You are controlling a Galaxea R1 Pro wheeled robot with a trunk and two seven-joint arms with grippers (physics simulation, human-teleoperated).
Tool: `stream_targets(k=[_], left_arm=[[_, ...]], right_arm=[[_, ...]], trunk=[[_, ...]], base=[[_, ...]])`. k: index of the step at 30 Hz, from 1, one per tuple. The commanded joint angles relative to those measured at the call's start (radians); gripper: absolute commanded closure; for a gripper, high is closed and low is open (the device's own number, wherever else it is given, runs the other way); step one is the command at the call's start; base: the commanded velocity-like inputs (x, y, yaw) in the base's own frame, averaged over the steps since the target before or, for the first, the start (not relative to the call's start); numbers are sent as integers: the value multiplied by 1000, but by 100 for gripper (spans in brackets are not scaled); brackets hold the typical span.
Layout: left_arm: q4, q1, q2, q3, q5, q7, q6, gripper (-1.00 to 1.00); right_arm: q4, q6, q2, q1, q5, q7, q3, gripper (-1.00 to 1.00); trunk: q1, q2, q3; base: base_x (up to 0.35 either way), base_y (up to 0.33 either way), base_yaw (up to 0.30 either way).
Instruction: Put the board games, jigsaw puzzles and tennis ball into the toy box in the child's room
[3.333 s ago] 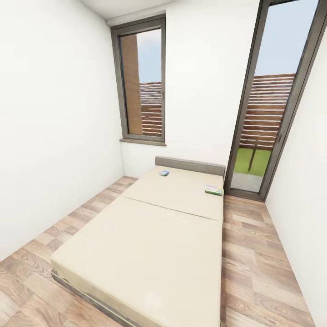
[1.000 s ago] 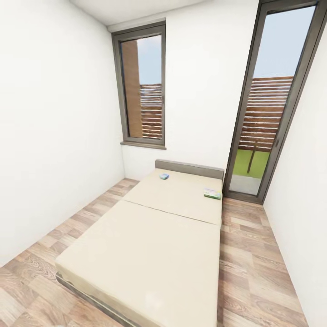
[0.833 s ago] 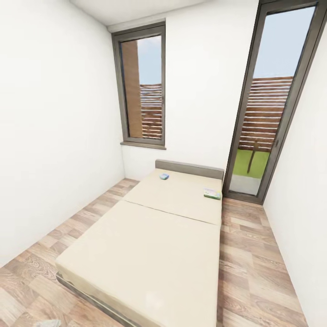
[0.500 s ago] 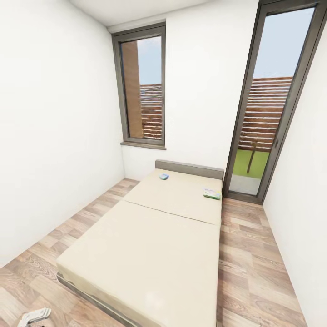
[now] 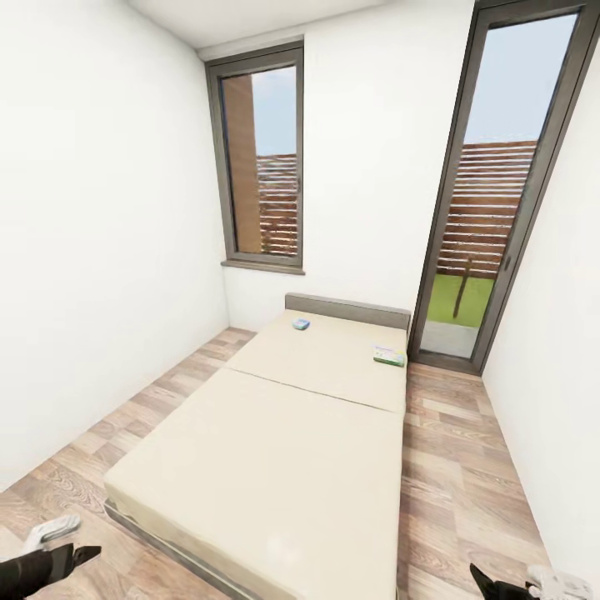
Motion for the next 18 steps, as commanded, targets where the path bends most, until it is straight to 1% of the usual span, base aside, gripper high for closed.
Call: stream_targets(k=[1,2,4,5,7,8,9,10,11,13,14,17,18], left_arm=[[-21,0,3,7,-1,-25,30,-100],[-57,0,12,13,-1,-67,75,-100],[-89,0,21,18,0,-113,118,-100],[-116,0,31,21,0,-165,156,-100],[-138,0,39,22,1,-222,187,-100],[-146,0,42,22,1,-253,200,-100],[-159,0,47,23,0,-318,219,-100],[-163,0,48,23,-1,-351,227,-100],[-170,0,51,23,-2,-418,238,-100],[-174,0,53,22,-4,-481,249,-100],[-178,0,54,21,-5,-540,261,-100],[-181,-1,55,20,-7,-614,276,-100],[-182,-1,55,19,-7,-634,280,-100]], right_arm=[[-7,15,4,0,-5,3,0,-100],[-15,34,14,-7,-6,5,2,-100],[-20,54,29,-27,-7,6,3,-100],[-23,74,49,-58,-7,8,7,-100],[-25,93,74,-94,-8,8,17,-100],[-26,110,102,-131,-8,8,33,-100],[-26,117,115,-148,-8,7,43,-100],[-26,123,128,-165,-8,6,54,-100],[-27,133,153,-197,-8,4,79,-100],[-27,139,175,-226,-7,3,107,-100],[-27,142,195,-252,-7,1,139,-100],[-27,143,222,-285,-7,-1,190,-100],[-27,143,240,-300,-6,-5,225,-100]], trunk=[[0,-1,0],[0,-1,0],[0,-1,0],[0,-1,0],[0,-1,0],[0,-1,0],[0,-1,0],[0,-1,0],[0,-1,0],[0,-1,0],[0,-1,0],[0,-1,0],[0,-1,0]], base=[[0,0,0],[0,0,0],[0,0,0],[0,0,0],[0,0,0],[0,0,0],[0,0,0],[0,0,0],[0,0,0],[0,0,0],[0,0,0],[0,0,0],[0,0,0]])
